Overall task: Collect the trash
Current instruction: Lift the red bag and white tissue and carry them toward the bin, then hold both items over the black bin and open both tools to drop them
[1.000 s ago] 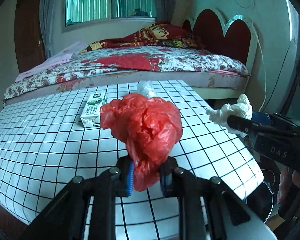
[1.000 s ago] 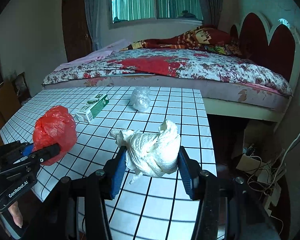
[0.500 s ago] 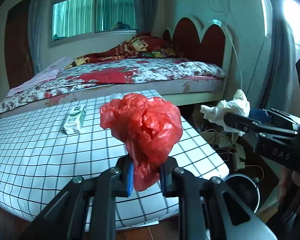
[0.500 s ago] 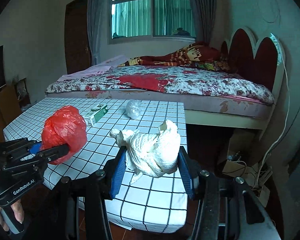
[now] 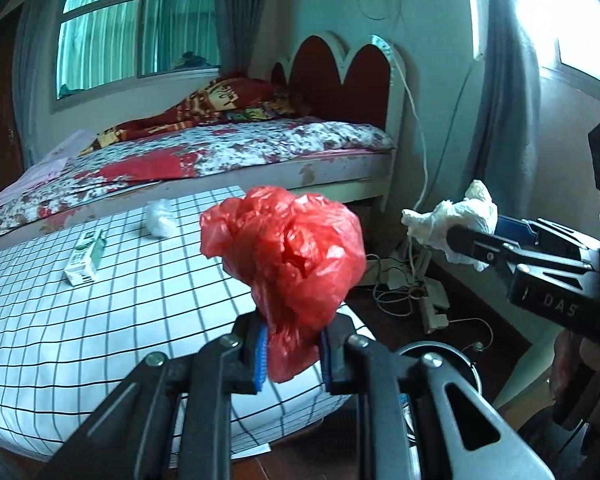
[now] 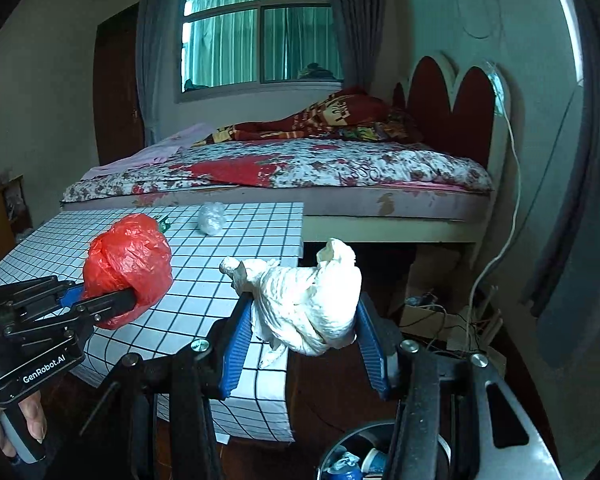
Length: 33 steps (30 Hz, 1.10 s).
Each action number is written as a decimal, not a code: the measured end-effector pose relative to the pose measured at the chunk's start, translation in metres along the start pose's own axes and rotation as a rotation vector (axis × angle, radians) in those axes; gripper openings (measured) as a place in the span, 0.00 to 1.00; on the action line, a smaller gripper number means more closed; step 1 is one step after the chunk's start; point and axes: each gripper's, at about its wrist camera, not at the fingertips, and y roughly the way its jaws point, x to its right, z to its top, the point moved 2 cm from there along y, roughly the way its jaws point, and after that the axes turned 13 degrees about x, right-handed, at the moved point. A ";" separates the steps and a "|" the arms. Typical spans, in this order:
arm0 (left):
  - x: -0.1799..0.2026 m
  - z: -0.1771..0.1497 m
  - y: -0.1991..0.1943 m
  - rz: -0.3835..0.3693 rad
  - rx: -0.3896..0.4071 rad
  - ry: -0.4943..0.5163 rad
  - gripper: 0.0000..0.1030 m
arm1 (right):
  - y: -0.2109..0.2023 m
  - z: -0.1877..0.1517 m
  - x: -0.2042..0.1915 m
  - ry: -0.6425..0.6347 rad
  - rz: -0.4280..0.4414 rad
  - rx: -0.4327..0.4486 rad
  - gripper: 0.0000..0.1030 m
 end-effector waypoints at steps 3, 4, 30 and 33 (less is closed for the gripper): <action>0.016 -0.003 0.004 -0.044 -0.008 0.007 0.20 | -0.009 -0.006 0.013 0.011 -0.023 -0.008 0.50; 0.020 -0.004 0.005 -0.053 -0.012 0.011 0.20 | -0.011 -0.008 0.018 0.014 -0.033 -0.013 0.50; 0.135 -0.073 0.060 -0.311 -0.234 0.091 0.20 | -0.046 -0.113 0.124 0.128 -0.205 -0.240 0.50; 0.142 -0.088 0.070 -0.332 -0.281 0.098 0.20 | -0.043 -0.130 0.131 0.136 -0.201 -0.278 0.50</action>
